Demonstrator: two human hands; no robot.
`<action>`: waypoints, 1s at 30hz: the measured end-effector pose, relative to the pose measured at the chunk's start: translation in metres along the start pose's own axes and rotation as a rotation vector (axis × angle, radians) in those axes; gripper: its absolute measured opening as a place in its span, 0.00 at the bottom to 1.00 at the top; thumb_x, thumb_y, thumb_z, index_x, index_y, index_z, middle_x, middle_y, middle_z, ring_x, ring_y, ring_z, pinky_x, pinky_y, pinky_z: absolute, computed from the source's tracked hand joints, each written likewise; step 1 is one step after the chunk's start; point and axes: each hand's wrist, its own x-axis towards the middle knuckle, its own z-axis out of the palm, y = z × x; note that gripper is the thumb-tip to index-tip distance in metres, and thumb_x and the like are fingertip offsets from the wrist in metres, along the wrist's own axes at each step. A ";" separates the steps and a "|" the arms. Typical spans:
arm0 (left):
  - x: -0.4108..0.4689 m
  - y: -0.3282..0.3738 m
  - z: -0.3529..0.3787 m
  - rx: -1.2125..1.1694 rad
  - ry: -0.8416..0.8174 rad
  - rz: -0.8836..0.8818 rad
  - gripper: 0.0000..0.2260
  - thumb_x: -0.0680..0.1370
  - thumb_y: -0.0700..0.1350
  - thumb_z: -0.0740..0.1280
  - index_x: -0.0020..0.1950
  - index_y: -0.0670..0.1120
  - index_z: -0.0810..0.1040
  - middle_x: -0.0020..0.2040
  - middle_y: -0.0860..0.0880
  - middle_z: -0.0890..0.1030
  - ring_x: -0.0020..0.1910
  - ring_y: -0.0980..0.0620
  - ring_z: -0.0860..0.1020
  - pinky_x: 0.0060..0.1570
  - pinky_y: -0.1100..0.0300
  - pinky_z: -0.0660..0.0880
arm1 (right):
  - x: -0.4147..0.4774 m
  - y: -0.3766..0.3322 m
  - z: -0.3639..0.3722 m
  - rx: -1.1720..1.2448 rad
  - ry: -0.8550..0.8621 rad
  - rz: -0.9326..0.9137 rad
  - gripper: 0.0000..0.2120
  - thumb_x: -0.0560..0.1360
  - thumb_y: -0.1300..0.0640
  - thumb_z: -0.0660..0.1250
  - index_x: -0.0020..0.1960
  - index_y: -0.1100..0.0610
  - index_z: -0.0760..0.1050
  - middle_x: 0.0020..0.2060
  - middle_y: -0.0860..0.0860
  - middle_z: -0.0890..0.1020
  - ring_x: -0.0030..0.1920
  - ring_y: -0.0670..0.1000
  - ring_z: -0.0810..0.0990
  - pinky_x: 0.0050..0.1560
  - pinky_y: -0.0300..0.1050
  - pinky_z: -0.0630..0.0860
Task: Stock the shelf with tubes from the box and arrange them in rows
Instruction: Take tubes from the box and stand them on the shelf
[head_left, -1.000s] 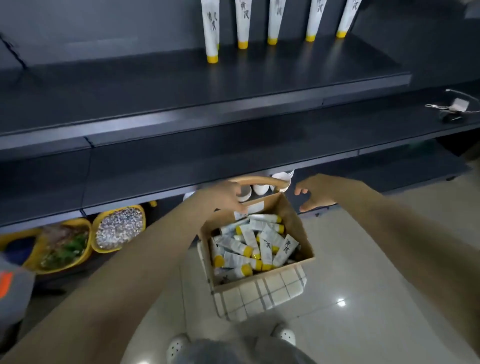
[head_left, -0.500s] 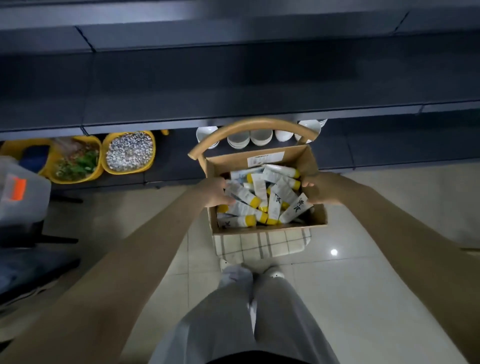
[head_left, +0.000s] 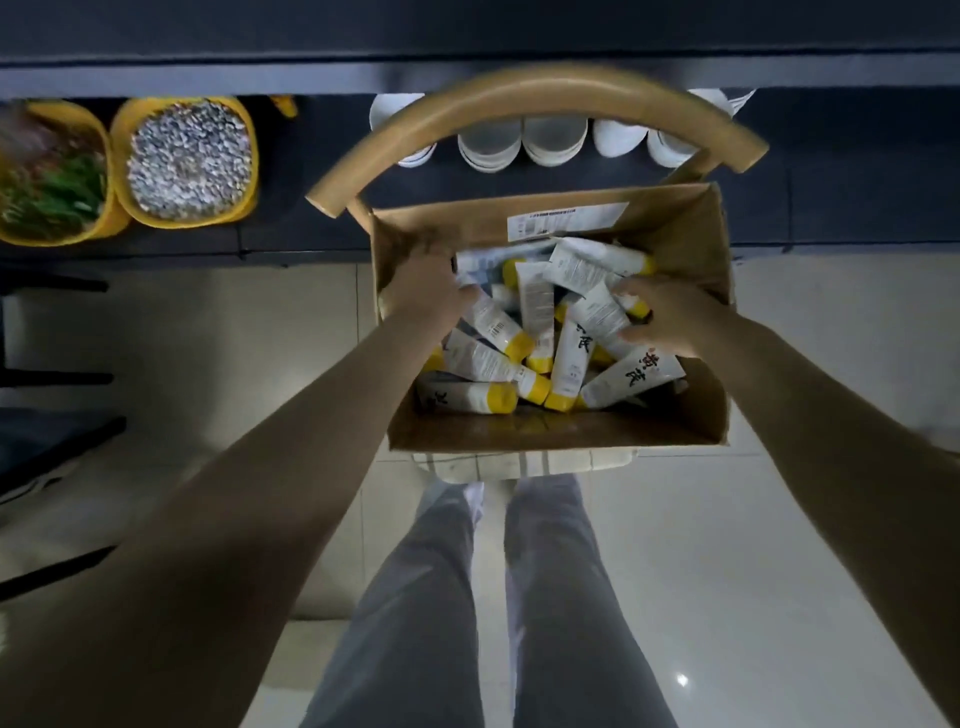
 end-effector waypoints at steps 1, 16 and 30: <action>0.007 0.002 0.010 -0.068 -0.031 0.006 0.25 0.75 0.58 0.66 0.68 0.47 0.68 0.64 0.46 0.73 0.61 0.46 0.74 0.49 0.53 0.73 | 0.009 0.003 0.004 0.019 -0.002 -0.007 0.31 0.73 0.54 0.70 0.73 0.54 0.62 0.68 0.55 0.70 0.65 0.55 0.71 0.58 0.44 0.68; 0.040 0.000 0.073 -0.247 -0.125 -0.211 0.37 0.71 0.57 0.71 0.74 0.45 0.60 0.72 0.46 0.66 0.72 0.44 0.59 0.69 0.52 0.58 | 0.049 0.011 0.028 0.072 0.060 0.009 0.27 0.72 0.56 0.71 0.69 0.50 0.68 0.65 0.54 0.66 0.65 0.58 0.66 0.66 0.49 0.66; 0.010 -0.007 0.060 -0.829 -0.053 -0.132 0.23 0.69 0.40 0.75 0.61 0.44 0.69 0.53 0.49 0.75 0.51 0.53 0.75 0.39 0.71 0.72 | 0.006 0.002 0.036 0.302 0.366 0.061 0.14 0.75 0.59 0.68 0.60 0.57 0.77 0.56 0.55 0.81 0.52 0.54 0.80 0.49 0.39 0.71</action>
